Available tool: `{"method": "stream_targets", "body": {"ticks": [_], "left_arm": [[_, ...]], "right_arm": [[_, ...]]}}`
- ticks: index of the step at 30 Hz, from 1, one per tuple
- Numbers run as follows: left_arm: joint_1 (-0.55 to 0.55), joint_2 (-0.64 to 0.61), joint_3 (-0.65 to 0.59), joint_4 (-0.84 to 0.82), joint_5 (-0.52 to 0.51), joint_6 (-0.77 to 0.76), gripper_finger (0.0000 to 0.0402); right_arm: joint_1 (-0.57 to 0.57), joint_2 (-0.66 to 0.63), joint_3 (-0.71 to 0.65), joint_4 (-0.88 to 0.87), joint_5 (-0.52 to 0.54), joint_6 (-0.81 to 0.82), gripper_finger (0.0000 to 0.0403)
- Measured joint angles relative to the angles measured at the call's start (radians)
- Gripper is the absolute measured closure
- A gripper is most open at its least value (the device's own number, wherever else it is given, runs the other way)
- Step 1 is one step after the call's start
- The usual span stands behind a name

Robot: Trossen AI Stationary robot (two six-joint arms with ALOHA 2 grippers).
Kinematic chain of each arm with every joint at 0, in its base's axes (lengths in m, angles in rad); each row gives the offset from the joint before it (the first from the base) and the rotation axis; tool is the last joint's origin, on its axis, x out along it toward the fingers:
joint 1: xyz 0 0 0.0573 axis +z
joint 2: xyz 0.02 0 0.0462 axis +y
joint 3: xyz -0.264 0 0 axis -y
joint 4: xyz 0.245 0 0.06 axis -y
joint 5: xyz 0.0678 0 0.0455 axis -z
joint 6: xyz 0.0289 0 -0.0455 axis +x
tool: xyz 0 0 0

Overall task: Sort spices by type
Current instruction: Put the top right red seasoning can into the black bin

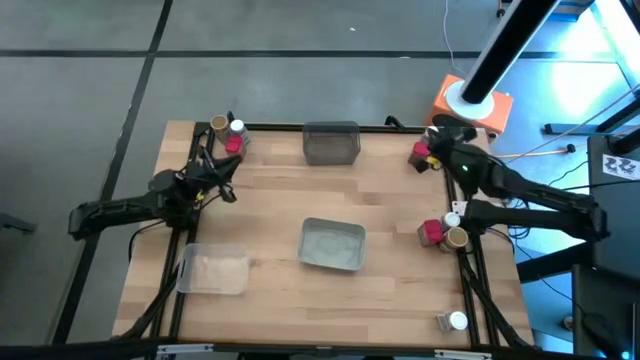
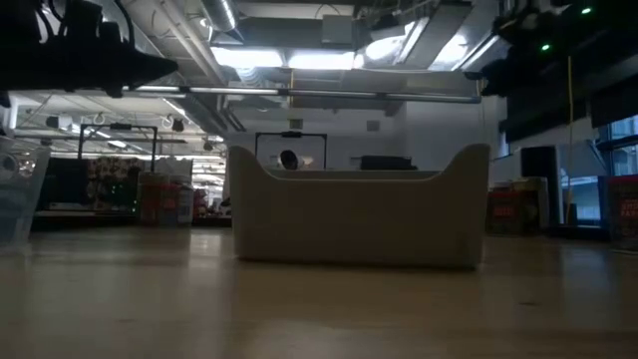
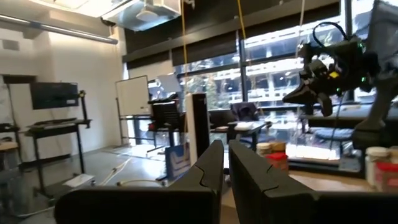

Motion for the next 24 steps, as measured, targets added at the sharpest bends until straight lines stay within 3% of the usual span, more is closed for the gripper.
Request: {"method": "stream_targets", "body": {"ticks": [5, 13, 20, 24], "left_arm": [[0.025, 0.016, 0.000, 0.000, 0.000, 0.002, 0.0386], [0.028, 0.018, 0.000, -0.003, 0.000, 0.004, 0.0386], [0.028, 0.018, 0.000, -0.004, 0.000, 0.001, 0.0386], [0.028, 0.018, 0.000, -0.004, 0.001, 0.005, 0.0386]], "right_arm": [[-0.178, 0.136, 0.073, -0.058, -0.194, 0.002, 0.0393], [-0.402, 0.383, 0.259, -0.356, -0.401, 0.028, 0.0393], [-0.443, 0.548, 0.344, -0.507, -0.443, 0.062, 0.0388], [-0.440, 0.614, 0.373, -0.553, -0.489, 0.064, 0.0345]]}}
